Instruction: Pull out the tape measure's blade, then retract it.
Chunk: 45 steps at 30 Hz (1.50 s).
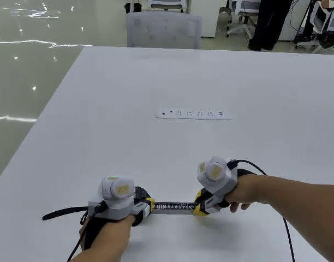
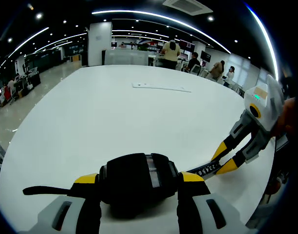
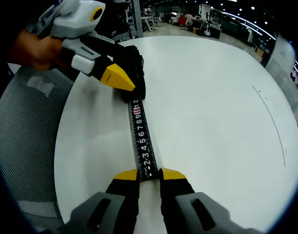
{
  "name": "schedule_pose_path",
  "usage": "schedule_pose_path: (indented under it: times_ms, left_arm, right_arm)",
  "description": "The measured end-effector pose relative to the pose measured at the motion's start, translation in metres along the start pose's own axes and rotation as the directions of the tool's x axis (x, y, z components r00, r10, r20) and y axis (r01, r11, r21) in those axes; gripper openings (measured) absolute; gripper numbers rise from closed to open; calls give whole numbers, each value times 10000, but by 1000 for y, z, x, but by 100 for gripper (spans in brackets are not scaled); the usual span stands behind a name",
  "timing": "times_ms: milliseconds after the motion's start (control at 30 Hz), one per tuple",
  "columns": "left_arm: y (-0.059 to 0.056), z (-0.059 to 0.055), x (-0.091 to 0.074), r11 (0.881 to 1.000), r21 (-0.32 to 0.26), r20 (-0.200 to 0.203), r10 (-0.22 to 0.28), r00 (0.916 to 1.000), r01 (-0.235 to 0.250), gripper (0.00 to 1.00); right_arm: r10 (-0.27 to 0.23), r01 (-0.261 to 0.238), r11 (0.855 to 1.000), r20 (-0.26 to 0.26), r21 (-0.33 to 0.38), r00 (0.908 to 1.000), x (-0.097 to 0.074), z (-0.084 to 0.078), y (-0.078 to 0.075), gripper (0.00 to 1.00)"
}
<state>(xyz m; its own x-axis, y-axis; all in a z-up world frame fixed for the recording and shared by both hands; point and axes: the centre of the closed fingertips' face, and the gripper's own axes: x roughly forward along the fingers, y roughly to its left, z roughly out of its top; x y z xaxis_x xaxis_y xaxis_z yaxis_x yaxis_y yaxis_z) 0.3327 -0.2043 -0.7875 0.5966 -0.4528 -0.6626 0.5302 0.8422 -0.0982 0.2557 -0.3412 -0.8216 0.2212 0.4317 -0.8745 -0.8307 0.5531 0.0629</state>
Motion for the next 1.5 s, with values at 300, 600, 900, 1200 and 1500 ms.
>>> schedule_pose_path:
  times_ms: [300, 600, 900, 1200, 1500]
  left_arm:
    - [0, 0, 0, 10000, 12, -23, -9, 10000, 9, 60]
    - [0, 0, 0, 10000, -45, -64, -58, 10000, 58, 60]
    - [0, 0, -1, 9999, -59, -62, -83, 9999, 83, 60]
    - [0, 0, -1, 10000, -64, -76, -70, 9999, 69, 60]
    - [1, 0, 0, 10000, -72, -80, -63, 9999, 62, 60]
  right_arm:
    - [-20, 19, 9999, 68, 103, 10000, 2, 3, 0, 14]
    - [42, -42, 10000, 259, -10, 9997, 11, 18, 4, 14]
    - [103, -103, 9999, 382, 0, 9992, 15, 28, 7, 14]
    - [106, -105, 9999, 442, -8, 9990, 18, 32, 7, 14]
    - [115, -114, 9999, 513, -37, 9986, 22, 38, 7, 14]
